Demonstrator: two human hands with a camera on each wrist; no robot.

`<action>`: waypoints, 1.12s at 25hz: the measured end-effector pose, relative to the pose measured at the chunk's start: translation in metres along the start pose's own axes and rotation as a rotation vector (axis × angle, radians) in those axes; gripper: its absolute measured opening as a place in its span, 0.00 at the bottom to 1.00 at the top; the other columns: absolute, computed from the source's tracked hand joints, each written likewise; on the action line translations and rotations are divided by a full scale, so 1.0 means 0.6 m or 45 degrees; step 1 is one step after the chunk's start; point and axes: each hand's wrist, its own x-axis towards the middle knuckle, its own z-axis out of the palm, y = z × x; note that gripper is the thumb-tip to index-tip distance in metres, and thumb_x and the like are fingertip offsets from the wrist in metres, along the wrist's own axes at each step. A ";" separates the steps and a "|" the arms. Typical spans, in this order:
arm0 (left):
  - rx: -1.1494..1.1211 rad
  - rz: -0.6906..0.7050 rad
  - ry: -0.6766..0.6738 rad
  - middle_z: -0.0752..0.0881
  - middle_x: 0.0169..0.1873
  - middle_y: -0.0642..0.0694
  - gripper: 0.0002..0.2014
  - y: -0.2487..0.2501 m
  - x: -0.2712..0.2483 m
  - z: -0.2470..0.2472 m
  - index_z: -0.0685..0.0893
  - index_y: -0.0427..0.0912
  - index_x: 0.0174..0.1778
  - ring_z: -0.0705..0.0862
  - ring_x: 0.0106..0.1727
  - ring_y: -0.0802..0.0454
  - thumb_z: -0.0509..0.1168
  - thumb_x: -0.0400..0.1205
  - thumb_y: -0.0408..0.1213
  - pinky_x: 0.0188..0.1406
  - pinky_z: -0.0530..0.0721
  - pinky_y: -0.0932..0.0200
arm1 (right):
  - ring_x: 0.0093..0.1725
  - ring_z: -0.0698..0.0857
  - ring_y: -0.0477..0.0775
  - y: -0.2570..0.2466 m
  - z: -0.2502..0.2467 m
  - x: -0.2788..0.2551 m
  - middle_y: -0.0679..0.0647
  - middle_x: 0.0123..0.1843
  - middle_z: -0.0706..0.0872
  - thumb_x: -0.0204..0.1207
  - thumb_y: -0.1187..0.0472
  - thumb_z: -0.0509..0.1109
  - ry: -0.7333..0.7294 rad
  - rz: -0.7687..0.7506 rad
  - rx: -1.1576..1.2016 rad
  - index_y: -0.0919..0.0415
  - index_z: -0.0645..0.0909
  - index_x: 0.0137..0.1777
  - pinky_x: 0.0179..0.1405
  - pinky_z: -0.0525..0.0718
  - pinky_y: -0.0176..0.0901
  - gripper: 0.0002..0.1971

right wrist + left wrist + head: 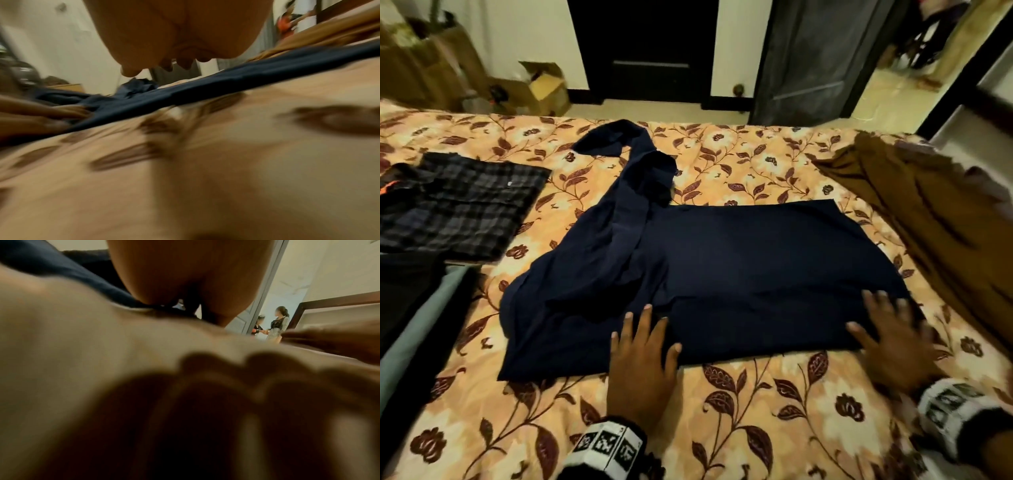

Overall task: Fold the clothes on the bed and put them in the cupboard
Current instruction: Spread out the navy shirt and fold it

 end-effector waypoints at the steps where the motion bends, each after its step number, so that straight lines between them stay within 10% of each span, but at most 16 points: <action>1: 0.005 0.032 -0.046 0.64 0.82 0.48 0.32 0.003 0.006 0.004 0.78 0.48 0.74 0.60 0.83 0.37 0.45 0.80 0.57 0.79 0.58 0.40 | 0.85 0.41 0.54 -0.059 0.016 -0.012 0.46 0.84 0.38 0.75 0.26 0.39 -0.038 -0.175 0.005 0.40 0.34 0.80 0.81 0.40 0.65 0.37; 4: 0.035 0.109 -0.157 0.57 0.81 0.53 0.32 0.001 0.017 0.014 0.76 0.51 0.76 0.55 0.84 0.38 0.45 0.77 0.54 0.79 0.53 0.37 | 0.84 0.58 0.57 -0.254 0.084 -0.082 0.46 0.85 0.55 0.77 0.29 0.38 -0.086 -0.709 -0.035 0.42 0.52 0.83 0.76 0.58 0.75 0.36; 6: 0.155 0.126 -0.265 0.59 0.82 0.51 0.32 -0.003 0.013 0.017 0.74 0.54 0.78 0.60 0.83 0.38 0.48 0.77 0.55 0.75 0.61 0.28 | 0.85 0.51 0.57 -0.337 0.106 -0.106 0.45 0.86 0.53 0.78 0.31 0.43 -0.236 -0.893 0.025 0.42 0.51 0.83 0.78 0.49 0.75 0.35; 9: 0.189 0.008 -0.178 0.44 0.82 0.63 0.32 -0.017 0.008 0.031 0.49 0.66 0.82 0.41 0.83 0.55 0.35 0.79 0.61 0.80 0.40 0.33 | 0.84 0.36 0.53 -0.271 0.109 -0.058 0.39 0.84 0.35 0.73 0.24 0.41 -0.278 -0.617 0.015 0.36 0.38 0.82 0.78 0.30 0.64 0.39; 15: 0.168 -0.038 -0.270 0.35 0.80 0.69 0.33 -0.012 0.014 0.027 0.39 0.72 0.80 0.32 0.81 0.61 0.26 0.75 0.64 0.79 0.34 0.36 | 0.85 0.40 0.56 0.053 0.017 0.084 0.44 0.86 0.37 0.57 0.16 0.32 -0.182 0.036 -0.107 0.32 0.36 0.81 0.82 0.42 0.64 0.49; 19: 0.499 -0.205 -0.179 0.45 0.86 0.56 0.31 0.090 0.011 -0.014 0.50 0.62 0.85 0.44 0.86 0.48 0.46 0.83 0.57 0.74 0.38 0.26 | 0.84 0.37 0.58 0.026 0.019 0.079 0.47 0.86 0.36 0.70 0.22 0.39 -0.179 -0.052 -0.193 0.35 0.35 0.82 0.78 0.38 0.71 0.42; 21: 0.393 0.047 -0.101 0.50 0.86 0.53 0.29 0.213 0.037 0.008 0.54 0.57 0.85 0.47 0.86 0.48 0.52 0.86 0.48 0.75 0.34 0.29 | 0.84 0.34 0.57 -0.013 0.037 0.062 0.42 0.84 0.32 0.69 0.21 0.38 -0.203 -0.230 -0.200 0.31 0.32 0.80 0.75 0.36 0.76 0.40; 24: 0.110 0.261 -0.429 0.49 0.86 0.53 0.28 0.346 0.074 0.081 0.50 0.52 0.86 0.44 0.86 0.49 0.47 0.89 0.46 0.78 0.32 0.34 | 0.84 0.34 0.55 -0.035 0.062 0.050 0.39 0.83 0.28 0.59 0.17 0.31 -0.286 -0.235 -0.166 0.27 0.30 0.77 0.74 0.38 0.80 0.44; 28: 0.166 0.149 -0.490 0.38 0.85 0.59 0.29 0.270 0.071 0.113 0.41 0.60 0.85 0.34 0.85 0.49 0.36 0.87 0.60 0.77 0.28 0.34 | 0.84 0.33 0.55 -0.030 0.057 0.052 0.36 0.79 0.23 0.55 0.14 0.32 -0.319 -0.241 -0.183 0.26 0.23 0.71 0.74 0.36 0.78 0.45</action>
